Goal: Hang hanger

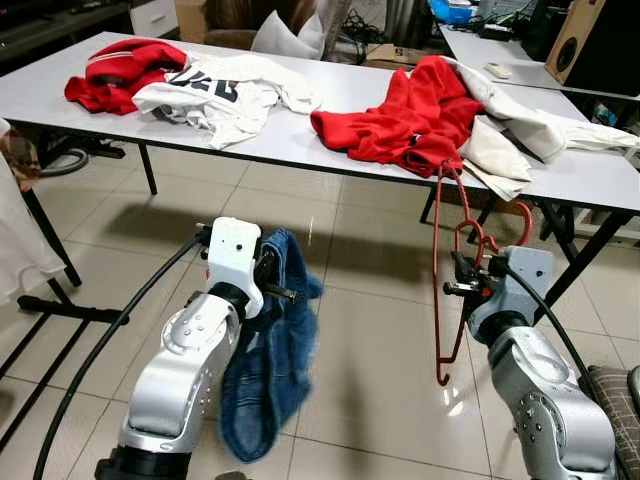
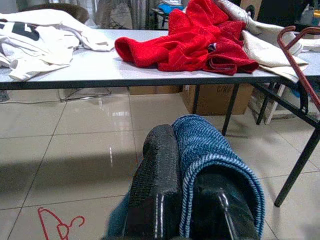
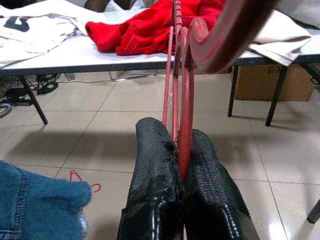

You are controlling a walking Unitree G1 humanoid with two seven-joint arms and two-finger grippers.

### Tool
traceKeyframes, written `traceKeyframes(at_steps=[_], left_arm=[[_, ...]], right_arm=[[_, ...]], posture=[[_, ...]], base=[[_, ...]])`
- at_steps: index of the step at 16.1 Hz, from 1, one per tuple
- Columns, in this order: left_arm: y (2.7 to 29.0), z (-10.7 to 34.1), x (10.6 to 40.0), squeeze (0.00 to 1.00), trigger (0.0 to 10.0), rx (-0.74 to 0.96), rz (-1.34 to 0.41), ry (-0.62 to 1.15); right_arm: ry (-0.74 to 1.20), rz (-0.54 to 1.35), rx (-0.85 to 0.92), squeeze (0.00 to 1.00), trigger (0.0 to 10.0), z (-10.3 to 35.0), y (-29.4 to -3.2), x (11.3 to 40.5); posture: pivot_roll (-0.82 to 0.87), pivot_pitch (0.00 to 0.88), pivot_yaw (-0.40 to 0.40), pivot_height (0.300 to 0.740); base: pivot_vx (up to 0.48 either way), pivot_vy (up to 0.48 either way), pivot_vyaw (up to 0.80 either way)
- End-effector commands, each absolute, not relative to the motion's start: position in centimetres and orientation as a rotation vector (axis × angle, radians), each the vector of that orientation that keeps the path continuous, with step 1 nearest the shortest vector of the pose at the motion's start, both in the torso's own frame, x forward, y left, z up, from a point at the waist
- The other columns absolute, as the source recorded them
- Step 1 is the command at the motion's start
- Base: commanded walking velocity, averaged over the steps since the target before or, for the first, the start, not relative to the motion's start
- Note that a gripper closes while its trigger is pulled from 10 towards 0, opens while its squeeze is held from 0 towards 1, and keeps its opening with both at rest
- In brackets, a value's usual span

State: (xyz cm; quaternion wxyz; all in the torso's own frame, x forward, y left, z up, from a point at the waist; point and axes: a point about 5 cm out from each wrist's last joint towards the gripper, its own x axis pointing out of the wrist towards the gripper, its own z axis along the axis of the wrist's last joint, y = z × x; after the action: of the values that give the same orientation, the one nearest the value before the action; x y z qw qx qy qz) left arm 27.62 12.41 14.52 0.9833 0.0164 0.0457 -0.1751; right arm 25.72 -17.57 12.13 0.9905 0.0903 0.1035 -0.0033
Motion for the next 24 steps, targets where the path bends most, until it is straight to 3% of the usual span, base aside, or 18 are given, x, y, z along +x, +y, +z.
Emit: traceKeyframes(at_steps=[1, 6, 24], left_arm=[[11.95, 15.59, 27.58, 0.00, 10.0, 0.031, -0.379, 0.044], [11.99, 15.62, 27.56, 0.00, 10.0, 0.020, -0.388, 0.047], [12.04, 15.89, 27.73, 0.00, 10.0, 0.024, -0.402, 0.039]], right_arm=[[0.170, 0.007, 0.193, 0.00, 10.0, 12.94, -17.57, 25.81], [0.166, 0.012, 0.199, 0.00, 10.0, 13.04, -17.46, 25.83], [0.160, 0.010, 0.210, 0.00, 10.0, 13.00, -17.33, 25.83]], posture=[[-0.06, 0.000, -0.057, 0.710], [-0.06, 0.000, -0.060, 0.710], [-0.06, 0.000, -0.047, 0.710]], base=[[0.000, 0.000, 0.00], [0.259, 0.000, -0.64], [0.306, 0.000, -0.03]])
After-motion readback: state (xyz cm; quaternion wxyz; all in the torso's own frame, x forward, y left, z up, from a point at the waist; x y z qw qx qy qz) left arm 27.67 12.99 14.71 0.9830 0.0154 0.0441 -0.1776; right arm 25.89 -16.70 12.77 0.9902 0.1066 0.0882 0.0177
